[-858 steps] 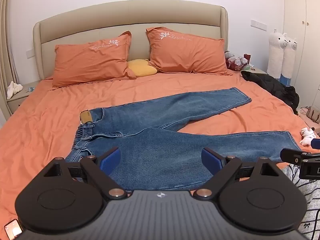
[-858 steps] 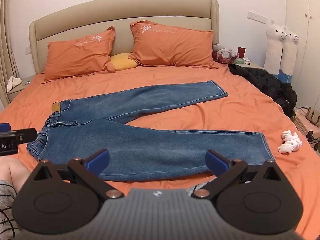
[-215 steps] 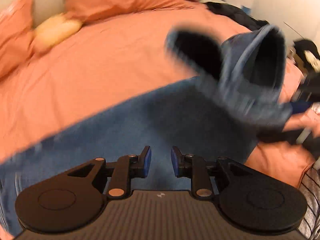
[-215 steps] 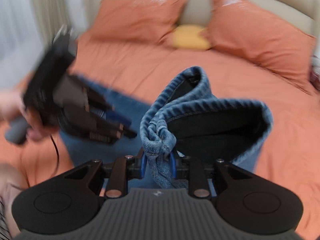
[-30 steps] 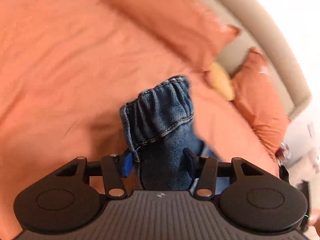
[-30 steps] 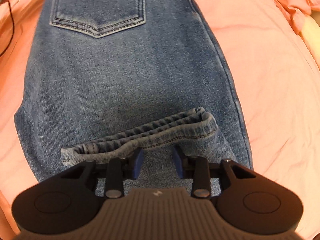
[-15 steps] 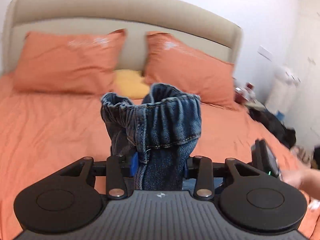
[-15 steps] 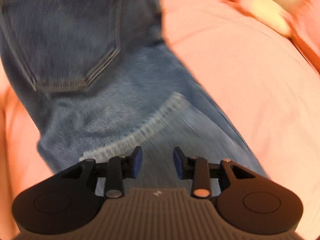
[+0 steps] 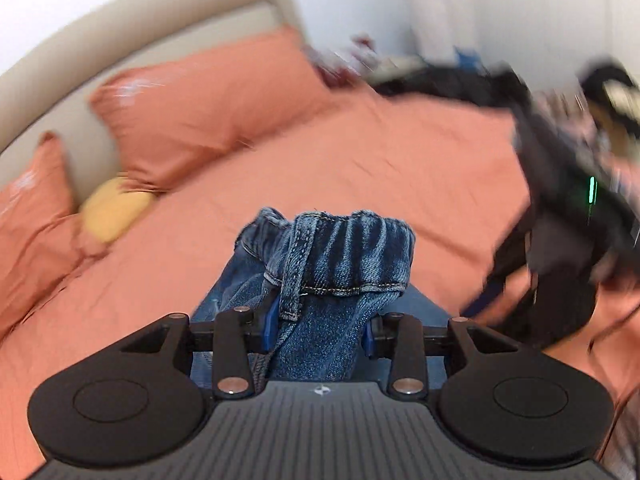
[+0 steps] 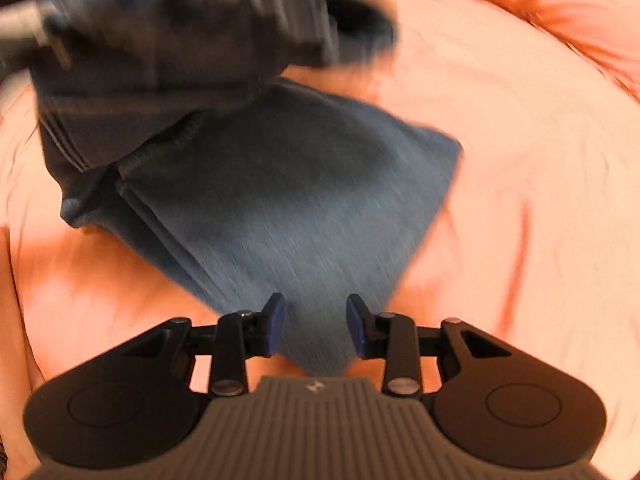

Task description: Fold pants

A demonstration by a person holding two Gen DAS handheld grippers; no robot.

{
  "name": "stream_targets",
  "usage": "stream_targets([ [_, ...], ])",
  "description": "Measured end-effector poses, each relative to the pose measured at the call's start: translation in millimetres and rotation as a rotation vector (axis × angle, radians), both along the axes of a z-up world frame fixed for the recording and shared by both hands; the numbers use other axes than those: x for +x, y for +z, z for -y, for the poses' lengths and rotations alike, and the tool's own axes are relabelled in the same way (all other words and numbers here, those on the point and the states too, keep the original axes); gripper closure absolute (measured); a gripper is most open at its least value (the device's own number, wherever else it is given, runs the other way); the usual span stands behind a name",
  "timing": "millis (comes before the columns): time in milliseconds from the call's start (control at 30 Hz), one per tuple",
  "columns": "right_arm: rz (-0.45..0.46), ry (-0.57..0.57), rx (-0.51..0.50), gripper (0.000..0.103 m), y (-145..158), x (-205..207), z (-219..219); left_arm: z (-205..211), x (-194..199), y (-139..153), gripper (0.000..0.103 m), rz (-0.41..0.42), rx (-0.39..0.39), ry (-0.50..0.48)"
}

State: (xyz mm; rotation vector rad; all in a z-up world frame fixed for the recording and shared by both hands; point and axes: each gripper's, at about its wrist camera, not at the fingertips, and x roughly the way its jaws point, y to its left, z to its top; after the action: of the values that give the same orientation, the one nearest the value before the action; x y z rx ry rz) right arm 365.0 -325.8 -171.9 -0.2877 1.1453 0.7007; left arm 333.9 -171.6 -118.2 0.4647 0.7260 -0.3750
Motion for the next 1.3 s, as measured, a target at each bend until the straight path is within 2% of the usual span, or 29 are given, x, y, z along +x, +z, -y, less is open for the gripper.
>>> stream_targets([
  [100, -0.004, -0.043, -0.030, 0.072, -5.2, -7.2, 15.7, 28.9, -14.6, -38.7, 0.060, -0.001, 0.109, -0.061],
  [200, -0.001, -0.048, -0.027, 0.072, -8.6, -18.1, 33.0, 42.8, -25.4, -69.0, 0.059, -0.030, 0.184, -0.099],
  [333, 0.004, -0.075, -0.033, 0.072, -3.6, -21.3, 41.0, 58.8, -38.8, -97.7, 0.051, -0.046, 0.289, -0.159],
  [400, 0.008, -0.094, -0.024, 0.072, 1.9, -22.6, 46.1, 60.5, -38.2, -99.2, 0.041, -0.065, 0.271, -0.165],
  [433, 0.008, -0.102, -0.012, 0.072, 5.7, -23.4, 46.3, 58.4, -37.3, -96.5, 0.032, -0.080, 0.241, -0.164],
  [467, 0.011, -0.109, -0.001, 0.072, 10.8, -24.5, 47.2, 54.9, -35.1, -91.1, 0.023, -0.098, 0.199, -0.162],
  [533, 0.025, -0.123, 0.015, 0.072, 23.1, -26.0, 52.5, 42.3, -32.7, -76.8, 0.015, -0.137, 0.086, -0.161],
  [633, 0.026, -0.145, 0.073, 0.072, 42.5, -27.8, 49.6, 17.6, -34.9, -51.7, 0.015, -0.181, -0.026, -0.142],
  [700, 0.014, -0.158, 0.121, 0.072, 50.9, -24.4, 43.7, -2.7, -38.4, -38.8, 0.015, -0.193, -0.062, -0.119],
  [833, -0.008, -0.180, 0.199, 0.072, 57.8, -11.0, 25.3, -43.0, -52.2, -32.3, 0.015, -0.146, 0.028, -0.063],
  [967, -0.020, -0.241, 0.222, 0.075, 53.7, 12.2, 9.2, -89.3, -64.9, -48.2, 0.015, -0.136, 0.136, 0.049],
  [1100, -0.116, -0.352, 0.285, 0.075, 35.1, 39.2, 2.8, -124.7, -76.8, -67.9, 0.015, -0.231, 0.115, 0.124],
  [1200, -0.163, -0.421, 0.307, 0.074, 27.2, 48.8, -0.5, -137.2, -79.5, -83.5, 0.015, -0.269, 0.117, 0.158],
  [1233, -0.164, -0.431, 0.303, 0.076, 26.5, 50.7, -2.4, -141.1, -79.2, -88.9, 0.016, -0.280, 0.120, 0.167],
  [1300, -0.105, -0.402, 0.263, 0.089, 38.3, 43.7, -6.7, -146.0, -76.0, -94.6, 0.023, -0.307, 0.126, 0.193],
])
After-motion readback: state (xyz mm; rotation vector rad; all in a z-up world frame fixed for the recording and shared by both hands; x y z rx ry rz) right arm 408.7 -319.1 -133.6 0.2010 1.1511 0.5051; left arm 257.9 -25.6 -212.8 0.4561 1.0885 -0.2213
